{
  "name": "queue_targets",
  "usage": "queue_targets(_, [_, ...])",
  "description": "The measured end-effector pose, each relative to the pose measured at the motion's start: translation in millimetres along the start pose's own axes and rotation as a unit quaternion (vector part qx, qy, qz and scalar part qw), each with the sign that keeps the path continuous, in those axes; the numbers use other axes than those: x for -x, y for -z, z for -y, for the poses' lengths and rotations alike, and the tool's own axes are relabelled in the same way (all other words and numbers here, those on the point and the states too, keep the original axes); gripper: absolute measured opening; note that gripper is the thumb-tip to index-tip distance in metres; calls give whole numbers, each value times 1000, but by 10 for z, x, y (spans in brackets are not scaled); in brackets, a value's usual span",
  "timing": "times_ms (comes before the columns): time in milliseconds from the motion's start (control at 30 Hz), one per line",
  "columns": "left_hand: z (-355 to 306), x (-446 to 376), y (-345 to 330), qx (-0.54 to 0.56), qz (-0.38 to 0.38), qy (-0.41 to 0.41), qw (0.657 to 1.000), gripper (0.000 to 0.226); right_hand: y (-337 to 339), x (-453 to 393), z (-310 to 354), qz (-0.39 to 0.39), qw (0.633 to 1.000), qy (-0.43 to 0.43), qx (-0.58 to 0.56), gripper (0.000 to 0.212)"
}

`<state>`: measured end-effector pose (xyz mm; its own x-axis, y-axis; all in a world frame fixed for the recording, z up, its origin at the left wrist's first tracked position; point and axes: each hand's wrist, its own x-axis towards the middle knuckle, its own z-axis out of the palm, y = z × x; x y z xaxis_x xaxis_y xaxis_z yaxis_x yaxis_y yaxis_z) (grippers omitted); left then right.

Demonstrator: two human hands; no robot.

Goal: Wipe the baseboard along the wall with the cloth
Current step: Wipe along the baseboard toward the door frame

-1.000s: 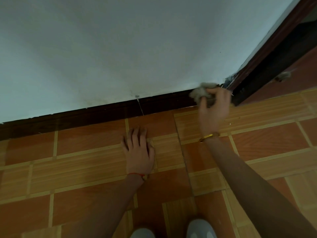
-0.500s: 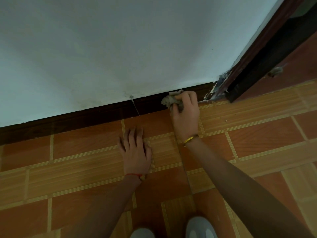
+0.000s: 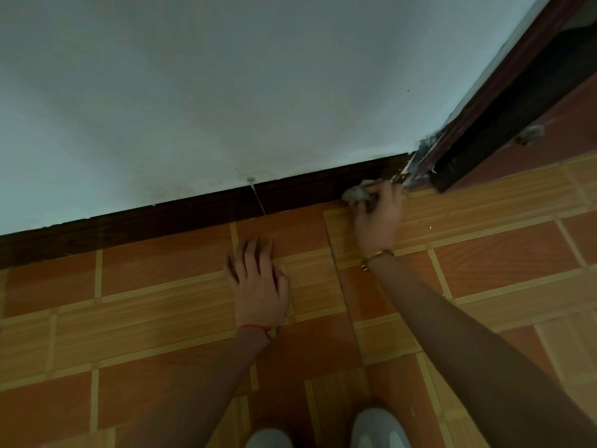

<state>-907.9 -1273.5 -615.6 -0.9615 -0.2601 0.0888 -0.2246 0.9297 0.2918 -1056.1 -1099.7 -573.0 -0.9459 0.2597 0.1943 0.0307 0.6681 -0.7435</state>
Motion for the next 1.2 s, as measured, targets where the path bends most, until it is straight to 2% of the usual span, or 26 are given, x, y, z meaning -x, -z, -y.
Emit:
queue_targets(167, [12, 3, 1, 2, 6, 3, 1000, 53, -139, 175, 157, 56, 997, 47, -23, 25])
queue_targets(367, [6, -2, -11, -1, 0, 1, 1000, 55, 47, 128, 458, -41, 990, 84, -101, 20])
queue_targets(467, [1, 5, -5, -8, -6, 0, 1000, 55, 90, 134, 643, -42, 986, 104, -125, 18])
queue_targets(533, [4, 5, 5, -7, -9, -1, 1000, 54, 121, 121, 667, -46, 986, 95, -130, 18])
queue_targets(733, [2, 0, 13, -2, -4, -1, 1000, 54, 317, -98, 418, -125, 986, 8, -107, 17])
queue_targets(900, [-4, 0, -4, -10, -16, -4, 1000, 54, 166, 79, 616, -77, 990, 12, -119, 19])
queue_targets(1067, [5, -8, -12, -16, -13, -5, 1000, 54, -155, 358, 777, 44, 993, 43, -103, 22])
queue_targets(1133, [12, -1, -8, -8, -8, -4, 1000, 55, -185, 369, 760, 49, 992, 45, -109, 22])
queue_targets(1200, [9, 0, 1, -5, -8, -5, 1000, 55, -119, 302, 708, 16, 993, 31, -115, 23])
